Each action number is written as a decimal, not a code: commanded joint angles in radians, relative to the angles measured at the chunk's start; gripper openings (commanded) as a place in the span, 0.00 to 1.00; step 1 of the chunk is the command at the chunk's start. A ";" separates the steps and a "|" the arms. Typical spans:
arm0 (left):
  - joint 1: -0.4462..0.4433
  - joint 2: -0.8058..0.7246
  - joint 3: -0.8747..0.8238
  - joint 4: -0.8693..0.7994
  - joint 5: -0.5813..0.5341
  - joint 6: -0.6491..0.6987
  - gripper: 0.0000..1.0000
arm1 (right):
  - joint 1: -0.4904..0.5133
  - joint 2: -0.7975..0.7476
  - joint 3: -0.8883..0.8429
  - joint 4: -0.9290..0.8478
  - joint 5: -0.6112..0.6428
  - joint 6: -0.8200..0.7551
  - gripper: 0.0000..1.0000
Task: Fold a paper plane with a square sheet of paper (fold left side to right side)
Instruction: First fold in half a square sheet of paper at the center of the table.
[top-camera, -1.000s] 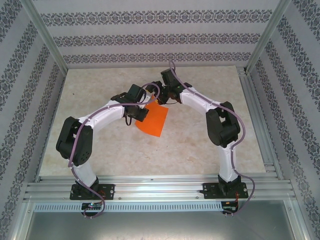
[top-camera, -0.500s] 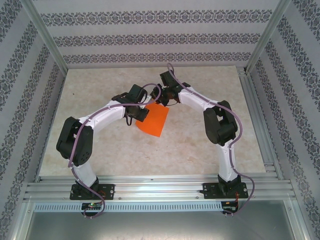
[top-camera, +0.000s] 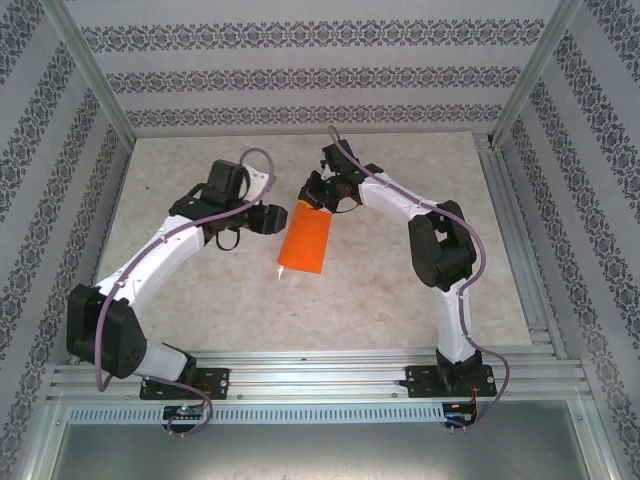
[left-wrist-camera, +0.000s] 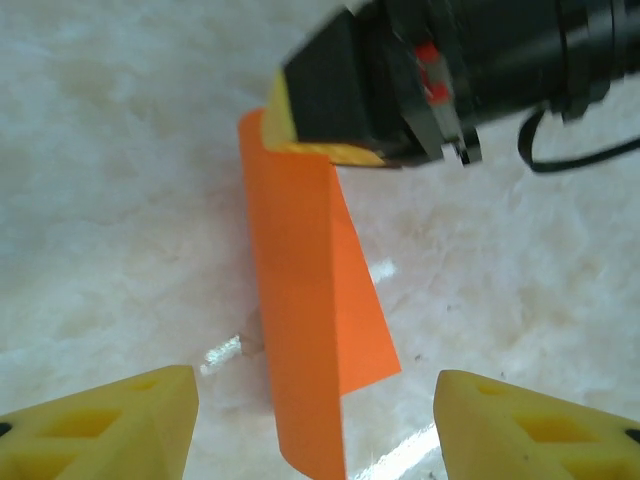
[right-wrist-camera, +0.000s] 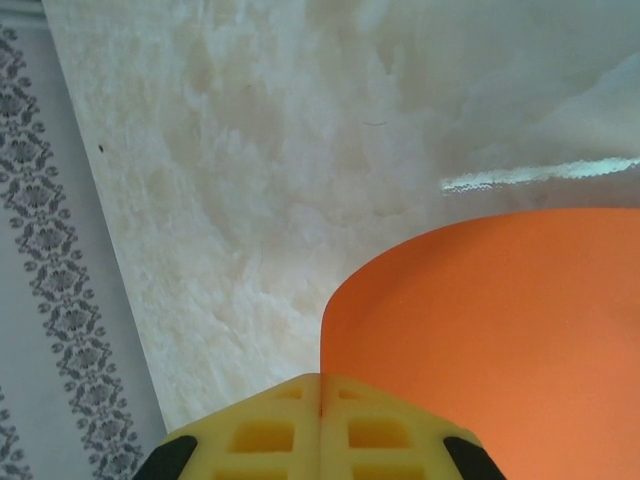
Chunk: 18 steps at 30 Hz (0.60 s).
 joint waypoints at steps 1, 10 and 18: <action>0.064 0.039 -0.030 0.033 0.083 -0.120 0.65 | -0.031 0.007 -0.027 0.008 -0.082 -0.191 0.00; 0.039 0.252 -0.016 0.092 0.033 -0.162 0.64 | -0.087 0.071 0.007 -0.020 -0.206 -0.426 0.00; -0.041 0.422 0.069 0.075 -0.018 -0.159 0.72 | -0.097 0.091 0.003 -0.047 -0.194 -0.498 0.00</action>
